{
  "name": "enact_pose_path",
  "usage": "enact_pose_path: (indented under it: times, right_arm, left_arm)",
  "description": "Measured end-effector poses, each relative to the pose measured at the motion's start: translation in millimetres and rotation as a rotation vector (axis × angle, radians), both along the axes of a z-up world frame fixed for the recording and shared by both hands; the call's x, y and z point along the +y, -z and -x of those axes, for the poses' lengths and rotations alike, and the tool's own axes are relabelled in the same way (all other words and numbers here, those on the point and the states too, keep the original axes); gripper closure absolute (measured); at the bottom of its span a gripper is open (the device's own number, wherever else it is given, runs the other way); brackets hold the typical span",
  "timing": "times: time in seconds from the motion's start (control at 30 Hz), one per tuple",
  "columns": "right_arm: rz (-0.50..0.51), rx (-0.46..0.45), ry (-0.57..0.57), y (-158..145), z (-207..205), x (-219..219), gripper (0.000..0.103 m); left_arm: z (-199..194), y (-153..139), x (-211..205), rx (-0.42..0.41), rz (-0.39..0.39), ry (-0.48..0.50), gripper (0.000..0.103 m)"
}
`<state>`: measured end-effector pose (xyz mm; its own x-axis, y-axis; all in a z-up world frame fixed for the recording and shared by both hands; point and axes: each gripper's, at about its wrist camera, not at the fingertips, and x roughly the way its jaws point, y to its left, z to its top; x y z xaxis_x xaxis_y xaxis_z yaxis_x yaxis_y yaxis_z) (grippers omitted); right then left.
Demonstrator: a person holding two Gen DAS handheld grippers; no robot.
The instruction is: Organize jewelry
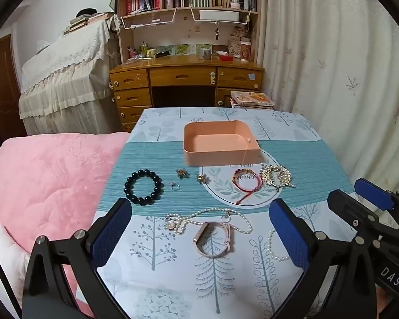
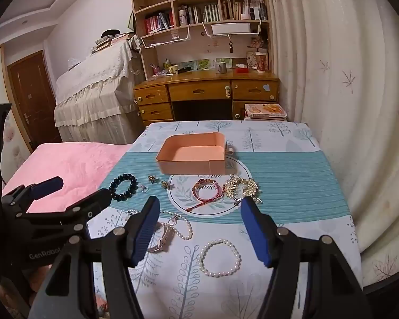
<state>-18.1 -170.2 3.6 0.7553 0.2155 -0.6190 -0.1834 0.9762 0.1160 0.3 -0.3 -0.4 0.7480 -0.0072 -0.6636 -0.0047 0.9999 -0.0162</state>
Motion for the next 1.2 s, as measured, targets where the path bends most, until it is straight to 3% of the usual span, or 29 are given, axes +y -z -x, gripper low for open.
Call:
enact_pose_path:
  times: [0.1, 0.13, 0.53, 1.2]
  right_arm:
    - [-0.001, 0.000, 0.001, -3.5, 7.4, 1.8, 0.039]
    - [-0.017, 0.034, 0.000, -1.2, -0.7, 0.3, 0.039]
    - [-0.047, 0.027, -0.003, -0.9, 0.6, -4.0, 0.039]
    - [-0.051, 0.034, -0.002, 0.7, -0.3, -7.9, 0.039]
  left_arm:
    - [1.7, 0.5, -0.6, 0.005, -0.007, -0.001, 0.001]
    - [-3.8, 1.8, -8.2, 0.038, -0.046, 0.011, 0.001]
    - [-3.4, 7.4, -7.1, 0.048, 0.019, 0.003, 0.001]
    - [-2.5, 11.4, -5.3, 0.049, 0.020, 0.004, 0.001]
